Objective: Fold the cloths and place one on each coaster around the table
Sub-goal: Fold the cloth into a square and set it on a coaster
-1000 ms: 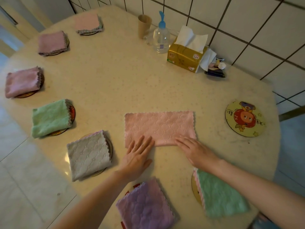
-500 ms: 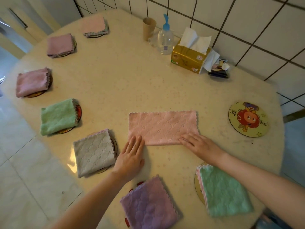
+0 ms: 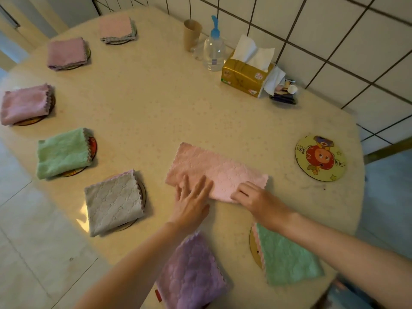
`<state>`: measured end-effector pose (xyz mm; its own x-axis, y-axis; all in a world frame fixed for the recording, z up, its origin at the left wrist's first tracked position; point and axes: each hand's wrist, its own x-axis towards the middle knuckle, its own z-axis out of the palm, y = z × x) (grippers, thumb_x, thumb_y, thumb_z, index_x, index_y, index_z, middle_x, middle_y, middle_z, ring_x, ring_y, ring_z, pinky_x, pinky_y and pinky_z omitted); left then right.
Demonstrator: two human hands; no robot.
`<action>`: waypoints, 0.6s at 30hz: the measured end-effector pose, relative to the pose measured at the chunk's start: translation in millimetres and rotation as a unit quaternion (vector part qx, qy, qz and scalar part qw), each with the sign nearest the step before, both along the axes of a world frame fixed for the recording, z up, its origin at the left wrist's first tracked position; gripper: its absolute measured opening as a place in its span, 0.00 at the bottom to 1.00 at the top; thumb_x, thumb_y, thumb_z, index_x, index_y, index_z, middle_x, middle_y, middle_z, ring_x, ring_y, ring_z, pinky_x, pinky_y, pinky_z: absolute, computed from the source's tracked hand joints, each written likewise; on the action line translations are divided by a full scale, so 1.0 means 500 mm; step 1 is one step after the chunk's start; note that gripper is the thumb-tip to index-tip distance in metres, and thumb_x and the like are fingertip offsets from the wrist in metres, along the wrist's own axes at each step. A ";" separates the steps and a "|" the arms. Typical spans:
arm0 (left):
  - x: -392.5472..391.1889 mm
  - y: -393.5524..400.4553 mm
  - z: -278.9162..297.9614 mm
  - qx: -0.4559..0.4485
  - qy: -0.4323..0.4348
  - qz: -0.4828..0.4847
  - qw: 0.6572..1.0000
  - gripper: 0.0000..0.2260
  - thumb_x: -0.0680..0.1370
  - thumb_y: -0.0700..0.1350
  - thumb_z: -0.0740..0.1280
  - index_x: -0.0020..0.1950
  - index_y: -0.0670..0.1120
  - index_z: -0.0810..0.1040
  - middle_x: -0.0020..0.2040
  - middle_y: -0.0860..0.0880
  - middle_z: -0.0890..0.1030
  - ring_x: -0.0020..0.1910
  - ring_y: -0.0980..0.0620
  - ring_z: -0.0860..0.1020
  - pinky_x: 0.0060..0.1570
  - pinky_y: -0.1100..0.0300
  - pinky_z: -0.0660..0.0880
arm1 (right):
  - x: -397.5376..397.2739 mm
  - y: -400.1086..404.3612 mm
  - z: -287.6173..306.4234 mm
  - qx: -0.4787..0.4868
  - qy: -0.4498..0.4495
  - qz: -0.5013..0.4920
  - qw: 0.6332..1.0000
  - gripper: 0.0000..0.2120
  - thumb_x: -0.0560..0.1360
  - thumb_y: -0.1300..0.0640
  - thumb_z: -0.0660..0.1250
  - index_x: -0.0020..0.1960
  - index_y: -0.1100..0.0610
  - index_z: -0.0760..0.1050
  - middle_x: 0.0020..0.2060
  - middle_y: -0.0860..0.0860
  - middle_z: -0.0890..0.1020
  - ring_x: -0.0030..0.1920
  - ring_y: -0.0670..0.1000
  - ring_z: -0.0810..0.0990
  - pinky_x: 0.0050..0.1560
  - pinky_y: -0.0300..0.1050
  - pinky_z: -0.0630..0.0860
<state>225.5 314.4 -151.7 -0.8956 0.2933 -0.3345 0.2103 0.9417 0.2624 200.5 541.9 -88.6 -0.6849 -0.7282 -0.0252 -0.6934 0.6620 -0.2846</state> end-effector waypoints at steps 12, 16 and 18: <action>0.031 -0.020 0.048 0.261 0.076 -0.132 0.953 0.16 0.75 0.51 0.65 0.58 0.44 0.78 0.60 0.45 0.79 0.60 0.47 0.77 0.61 0.59 0.72 | 0.091 -0.132 0.024 -0.222 -0.158 -0.104 0.957 0.09 0.75 0.66 0.60 0.54 0.60 0.75 0.50 0.53 0.75 0.52 0.50 0.75 0.55 0.42 0.73; 0.030 -0.057 0.033 0.237 0.037 -0.126 0.963 0.18 0.80 0.56 0.60 0.63 0.47 0.79 0.64 0.48 0.78 0.67 0.49 0.73 0.66 0.57 0.71 | 0.068 -0.102 0.032 -0.179 -0.126 -0.059 0.974 0.16 0.76 0.58 0.57 0.61 0.60 0.74 0.56 0.54 0.77 0.57 0.49 0.75 0.60 0.42 0.73; 0.033 -0.075 0.025 0.165 0.037 -0.153 0.974 0.26 0.80 0.62 0.51 0.67 0.48 0.76 0.68 0.48 0.75 0.70 0.47 0.69 0.70 0.53 0.65 | 0.036 -0.061 0.002 -0.071 -0.087 -0.043 0.993 0.24 0.72 0.68 0.59 0.68 0.61 0.69 0.62 0.56 0.75 0.62 0.53 0.74 0.61 0.48 0.75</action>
<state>242.1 276.8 -139.3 -0.7669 0.6315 -0.1141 0.4983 0.6980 0.5143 218.7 511.3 -87.4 -0.7388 -0.6721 -0.0497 -0.5682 0.6609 -0.4903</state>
